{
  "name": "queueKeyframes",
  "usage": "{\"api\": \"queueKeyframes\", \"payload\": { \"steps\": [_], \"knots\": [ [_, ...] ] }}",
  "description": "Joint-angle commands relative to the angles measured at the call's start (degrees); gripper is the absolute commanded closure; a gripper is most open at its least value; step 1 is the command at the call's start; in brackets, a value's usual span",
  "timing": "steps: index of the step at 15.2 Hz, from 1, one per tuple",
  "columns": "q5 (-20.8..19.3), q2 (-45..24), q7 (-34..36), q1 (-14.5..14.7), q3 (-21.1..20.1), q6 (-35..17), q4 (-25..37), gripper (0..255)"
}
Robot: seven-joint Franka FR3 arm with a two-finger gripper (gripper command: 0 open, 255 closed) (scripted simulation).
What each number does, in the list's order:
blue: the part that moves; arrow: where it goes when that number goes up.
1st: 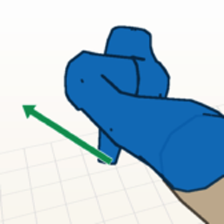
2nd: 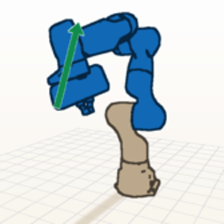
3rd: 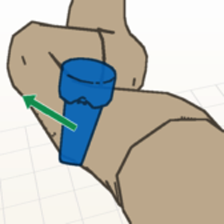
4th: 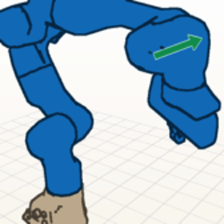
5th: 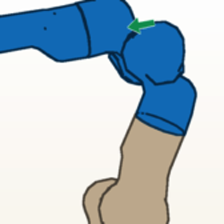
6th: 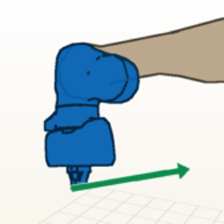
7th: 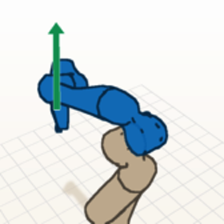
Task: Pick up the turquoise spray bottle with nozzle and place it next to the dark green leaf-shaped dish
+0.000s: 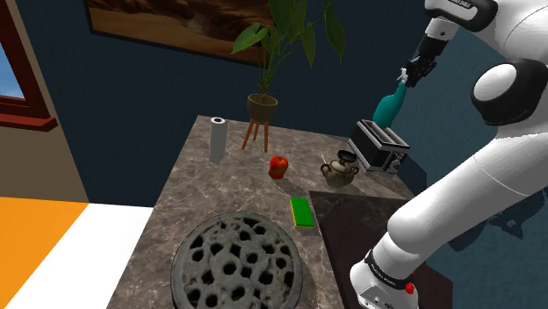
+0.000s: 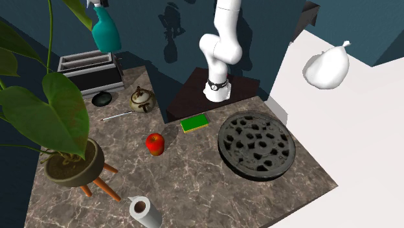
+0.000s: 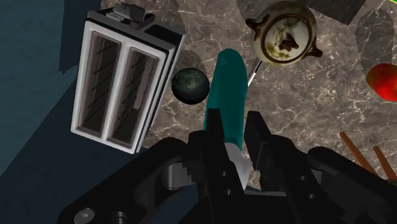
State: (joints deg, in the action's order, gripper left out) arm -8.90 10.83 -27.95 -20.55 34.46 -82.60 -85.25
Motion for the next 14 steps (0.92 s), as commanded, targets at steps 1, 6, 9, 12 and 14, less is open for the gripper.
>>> {"api": "queueKeyframes", "payload": {
  "steps": [1, 6, 9, 12, 14],
  "knots": [
    [2.42, -4.06, -4.45, -1.07, 3.44, -0.07, 3.74, 255],
    [1.69, -2.77, -4.19, -1.31, 3.27, -3.51, -0.75, 255],
    [0.83, -1.33, -3.42, -1.28, 2.84, -6.01, -4.47, 255],
    [0.11, -0.11, -2.76, -1.33, 2.51, -8.45, -7.95, 255],
    [-0.31, 0.59, -2.37, -1.39, 2.35, -10.04, -10.15, 255]
  ]
}}
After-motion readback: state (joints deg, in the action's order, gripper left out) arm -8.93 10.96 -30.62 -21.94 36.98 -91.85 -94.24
